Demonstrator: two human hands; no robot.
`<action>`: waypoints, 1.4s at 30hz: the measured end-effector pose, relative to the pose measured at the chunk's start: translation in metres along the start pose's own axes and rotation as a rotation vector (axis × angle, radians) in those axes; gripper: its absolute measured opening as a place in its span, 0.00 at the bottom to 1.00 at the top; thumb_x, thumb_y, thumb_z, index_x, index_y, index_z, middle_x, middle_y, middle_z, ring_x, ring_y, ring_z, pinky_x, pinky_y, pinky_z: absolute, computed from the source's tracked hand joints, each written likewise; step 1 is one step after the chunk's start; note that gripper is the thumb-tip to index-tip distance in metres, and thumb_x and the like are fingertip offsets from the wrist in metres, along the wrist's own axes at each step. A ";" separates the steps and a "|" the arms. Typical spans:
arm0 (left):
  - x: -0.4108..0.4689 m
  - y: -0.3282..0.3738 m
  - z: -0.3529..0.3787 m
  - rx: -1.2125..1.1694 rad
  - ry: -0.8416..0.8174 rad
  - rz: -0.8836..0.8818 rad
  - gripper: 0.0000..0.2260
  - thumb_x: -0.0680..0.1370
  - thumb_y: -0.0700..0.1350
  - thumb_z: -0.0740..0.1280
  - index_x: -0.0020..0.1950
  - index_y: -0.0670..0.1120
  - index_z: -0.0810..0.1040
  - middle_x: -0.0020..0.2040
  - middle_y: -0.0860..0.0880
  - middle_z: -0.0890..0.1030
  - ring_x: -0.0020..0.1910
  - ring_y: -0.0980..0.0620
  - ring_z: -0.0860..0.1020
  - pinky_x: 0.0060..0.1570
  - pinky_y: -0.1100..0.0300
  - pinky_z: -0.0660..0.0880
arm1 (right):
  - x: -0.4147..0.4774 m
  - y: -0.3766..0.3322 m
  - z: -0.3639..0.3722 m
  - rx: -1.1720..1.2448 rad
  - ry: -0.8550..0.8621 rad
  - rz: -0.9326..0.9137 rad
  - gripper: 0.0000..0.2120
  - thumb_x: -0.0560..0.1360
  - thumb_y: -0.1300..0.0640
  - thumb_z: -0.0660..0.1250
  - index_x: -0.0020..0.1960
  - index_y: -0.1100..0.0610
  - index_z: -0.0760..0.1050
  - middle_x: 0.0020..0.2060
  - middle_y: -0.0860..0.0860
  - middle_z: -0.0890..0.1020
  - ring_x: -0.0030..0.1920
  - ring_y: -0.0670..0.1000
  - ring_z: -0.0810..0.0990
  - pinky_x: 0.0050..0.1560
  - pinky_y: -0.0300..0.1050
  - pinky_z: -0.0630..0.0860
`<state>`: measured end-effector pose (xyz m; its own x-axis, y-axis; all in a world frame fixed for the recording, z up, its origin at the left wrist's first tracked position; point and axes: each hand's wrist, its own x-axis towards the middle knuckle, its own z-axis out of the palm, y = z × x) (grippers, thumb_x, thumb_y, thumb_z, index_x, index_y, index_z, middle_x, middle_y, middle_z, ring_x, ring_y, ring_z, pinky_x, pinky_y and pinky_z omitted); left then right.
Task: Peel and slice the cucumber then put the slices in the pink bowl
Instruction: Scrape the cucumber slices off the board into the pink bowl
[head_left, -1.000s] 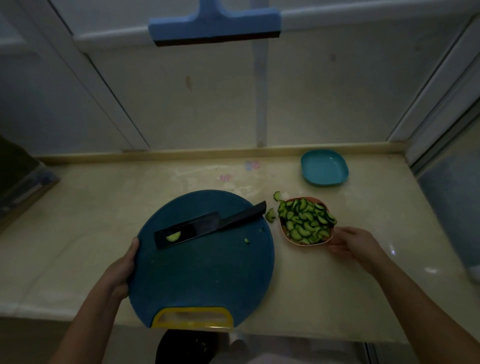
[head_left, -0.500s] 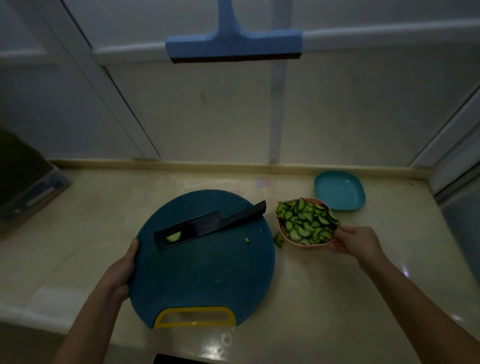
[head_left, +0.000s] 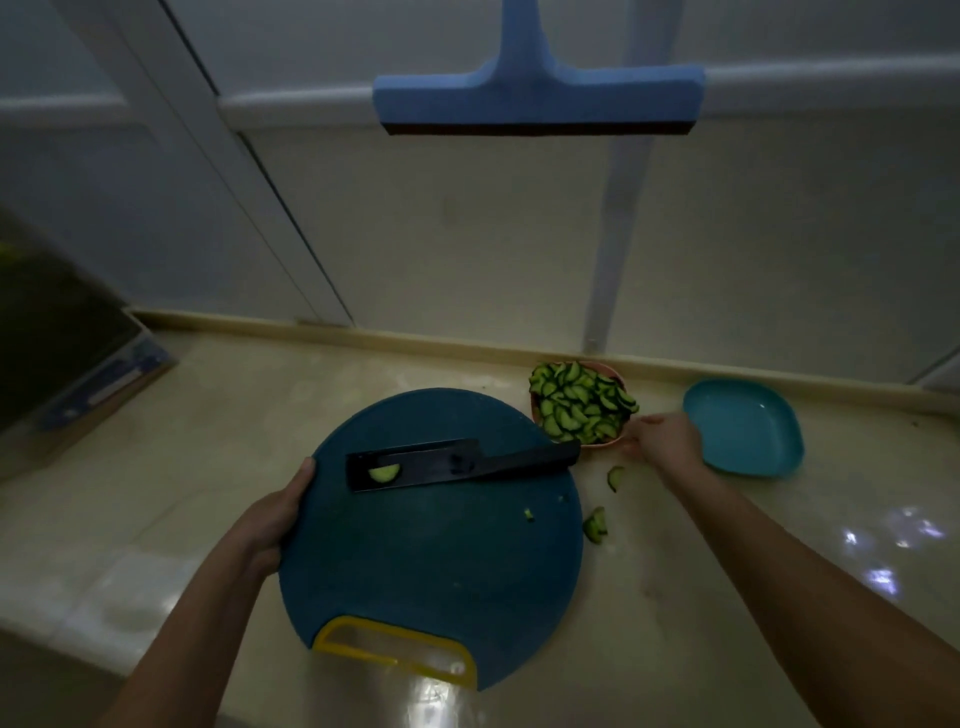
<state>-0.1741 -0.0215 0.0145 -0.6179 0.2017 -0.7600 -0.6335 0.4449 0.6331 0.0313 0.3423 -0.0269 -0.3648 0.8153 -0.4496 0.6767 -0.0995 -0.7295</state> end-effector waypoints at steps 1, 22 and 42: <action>0.001 0.002 0.003 0.024 0.005 0.004 0.30 0.72 0.63 0.61 0.56 0.37 0.77 0.55 0.37 0.80 0.53 0.37 0.77 0.55 0.42 0.74 | -0.005 -0.003 -0.005 -0.174 0.143 -0.137 0.08 0.76 0.61 0.63 0.45 0.64 0.78 0.41 0.58 0.81 0.45 0.59 0.80 0.40 0.47 0.74; 0.006 0.018 0.058 0.182 -0.074 -0.004 0.27 0.75 0.62 0.61 0.52 0.38 0.79 0.50 0.39 0.81 0.50 0.40 0.79 0.46 0.49 0.76 | -0.060 0.003 -0.038 -0.467 -0.239 -0.726 0.08 0.79 0.47 0.58 0.42 0.47 0.68 0.35 0.42 0.74 0.35 0.42 0.74 0.35 0.39 0.68; 0.012 0.009 0.016 0.197 -0.036 -0.052 0.31 0.71 0.63 0.62 0.57 0.37 0.77 0.54 0.37 0.80 0.54 0.36 0.78 0.57 0.41 0.73 | -0.005 0.072 -0.053 -0.516 -0.157 -0.356 0.22 0.78 0.44 0.58 0.30 0.54 0.73 0.25 0.52 0.72 0.29 0.51 0.71 0.32 0.48 0.64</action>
<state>-0.1798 -0.0014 0.0087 -0.5671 0.2035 -0.7981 -0.5587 0.6169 0.5543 0.1159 0.3616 -0.0501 -0.6867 0.6506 -0.3243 0.7031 0.4811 -0.5236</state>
